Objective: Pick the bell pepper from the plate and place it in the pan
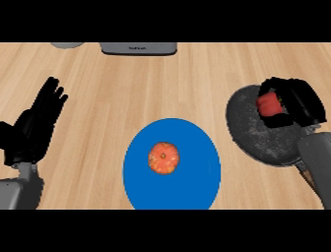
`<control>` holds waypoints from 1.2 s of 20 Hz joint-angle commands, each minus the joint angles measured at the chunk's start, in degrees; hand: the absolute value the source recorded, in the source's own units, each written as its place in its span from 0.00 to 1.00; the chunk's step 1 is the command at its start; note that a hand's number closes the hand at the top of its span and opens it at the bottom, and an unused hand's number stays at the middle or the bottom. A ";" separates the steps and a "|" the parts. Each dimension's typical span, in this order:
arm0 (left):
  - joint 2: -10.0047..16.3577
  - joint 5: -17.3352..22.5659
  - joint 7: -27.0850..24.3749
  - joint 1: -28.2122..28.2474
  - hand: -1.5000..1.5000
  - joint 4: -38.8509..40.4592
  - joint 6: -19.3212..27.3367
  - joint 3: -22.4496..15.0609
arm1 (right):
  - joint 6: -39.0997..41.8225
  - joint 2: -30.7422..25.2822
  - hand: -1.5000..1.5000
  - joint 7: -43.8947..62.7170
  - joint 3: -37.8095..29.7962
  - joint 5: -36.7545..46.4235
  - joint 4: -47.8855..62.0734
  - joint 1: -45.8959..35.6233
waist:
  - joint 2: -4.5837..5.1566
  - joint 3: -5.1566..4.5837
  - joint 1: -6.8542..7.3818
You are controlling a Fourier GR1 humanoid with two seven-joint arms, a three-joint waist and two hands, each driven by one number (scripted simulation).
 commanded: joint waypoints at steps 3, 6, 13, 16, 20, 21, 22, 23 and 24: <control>-0.59 -0.68 1.92 -1.75 0.50 0.18 0.82 -0.41 | 0.77 3.02 0.00 4.91 -3.42 -0.70 14.60 -4.01 | 0.03 0.01 0.08; -1.75 -2.12 0.73 -2.29 0.50 1.01 1.85 -0.86 | 3.80 0.65 0.00 -1.30 -6.19 -3.51 23.61 -10.16 | 0.02 0.01 0.00; 0.49 -0.81 2.47 1.30 0.50 -3.03 -0.57 0.64 | 5.28 -2.07 0.00 -14.49 -13.58 -12.82 25.26 -8.07 | -0.32 0.00 -0.59; 0.79 0.84 -0.74 1.49 0.50 -0.91 -2.40 2.19 | 8.56 -2.42 0.00 -16.75 -19.07 -19.27 27.74 -10.17 | -0.12 0.01 -0.31; -0.51 -1.52 1.45 2.51 0.50 -2.72 -0.27 0.04 | 17.23 -5.95 0.00 -19.62 -24.98 -27.08 28.63 -6.64 | -0.35 0.04 -1.04; -0.85 -1.20 0.46 1.23 0.50 -0.69 -0.15 0.73 | 20.31 -7.42 0.00 -19.01 -26.60 -29.17 28.94 -7.29 | -0.30 0.01 -1.39; -0.41 -0.74 -2.56 1.59 0.50 0.74 -1.54 1.58 | 21.85 -8.77 0.00 -19.12 -27.36 -29.97 30.18 -7.57 | -0.17 -0.01 -1.10; -1.12 -0.95 -0.92 0.84 0.50 0.17 -0.49 1.10 | 24.07 -11.16 0.00 -22.14 -28.67 -31.08 31.99 -5.91 | -0.08 0.04 -1.03; -2.26 -3.04 -1.35 1.89 0.50 -0.22 1.08 -0.40 | 30.01 -14.41 0.00 -23.25 -29.32 -32.76 31.10 -5.72 | -0.25 0.03 -1.42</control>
